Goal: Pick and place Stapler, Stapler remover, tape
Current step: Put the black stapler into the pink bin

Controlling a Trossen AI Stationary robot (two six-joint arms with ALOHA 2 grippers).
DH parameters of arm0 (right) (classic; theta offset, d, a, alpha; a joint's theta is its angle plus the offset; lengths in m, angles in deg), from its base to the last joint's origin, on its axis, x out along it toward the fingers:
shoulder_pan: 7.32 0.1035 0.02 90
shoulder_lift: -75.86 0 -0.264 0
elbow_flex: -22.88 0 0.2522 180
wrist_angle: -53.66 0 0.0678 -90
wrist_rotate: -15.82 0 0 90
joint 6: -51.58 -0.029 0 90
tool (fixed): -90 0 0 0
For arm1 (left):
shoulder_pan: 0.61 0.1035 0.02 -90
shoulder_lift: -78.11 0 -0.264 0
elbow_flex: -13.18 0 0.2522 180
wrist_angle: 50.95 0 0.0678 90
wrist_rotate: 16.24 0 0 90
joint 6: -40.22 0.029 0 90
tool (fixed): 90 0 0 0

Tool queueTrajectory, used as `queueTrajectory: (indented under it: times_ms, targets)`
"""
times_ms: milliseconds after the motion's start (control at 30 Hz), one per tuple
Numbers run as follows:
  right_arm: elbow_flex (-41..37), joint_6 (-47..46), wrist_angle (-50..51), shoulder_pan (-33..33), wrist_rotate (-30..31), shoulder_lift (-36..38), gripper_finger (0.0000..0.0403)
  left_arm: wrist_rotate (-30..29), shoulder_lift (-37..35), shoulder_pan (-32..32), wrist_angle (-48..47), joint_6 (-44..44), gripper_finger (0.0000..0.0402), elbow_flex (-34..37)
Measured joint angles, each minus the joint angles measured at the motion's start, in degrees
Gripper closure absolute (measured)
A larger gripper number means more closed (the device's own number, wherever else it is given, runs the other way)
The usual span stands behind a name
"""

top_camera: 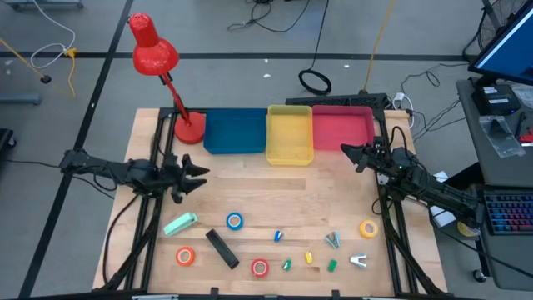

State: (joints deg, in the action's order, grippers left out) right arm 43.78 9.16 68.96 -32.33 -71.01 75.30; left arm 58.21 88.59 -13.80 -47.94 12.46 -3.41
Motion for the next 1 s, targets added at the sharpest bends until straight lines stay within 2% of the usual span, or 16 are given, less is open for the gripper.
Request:
queueTrajectory:
  times_ms: [100, 233, 400, 600, 800, 1000]
  targets:
    - [0.1, 0.2, 0.0, 0.0, 0.0, 0.0, 0.0348, -0.5, 0.0, 0.0, 6.2, -4.4, 0.0183, 0.0]
    - [0.1, 0.2, 0.0, 0.0, 0.0, 0.0, 0.0348, -0.2, 0.7, -0.5, 11.2, -5.8, 0.0183, -0.2]
    - [0.1, 0.2, 0.0, 0.0, 0.0, 0.0, 0.0348, -1.5, 8.3, -3.6, 8.3, -7.5, 0.0183, -5.4]
    - [0.1, 0.1, 0.0, 0.0, 0.0, 0.0, 0.0348, -1.2, 25.5, -8.4, -4.7, -17.6, 0.0183, -19.7]
    - [0.1, 0.1, 0.0, 0.0, 0.0, 0.0, 0.0348, 2.9, 41.6, -13.6, -21.1, -38.1, 0.0183, -35.7]
    - [0.1, 0.1, 0.0, 0.0, 0.0, 0.0, 0.0348, 1.3, 53.7, -19.2, -27.9, -57.0, 0.0183, -46.8]
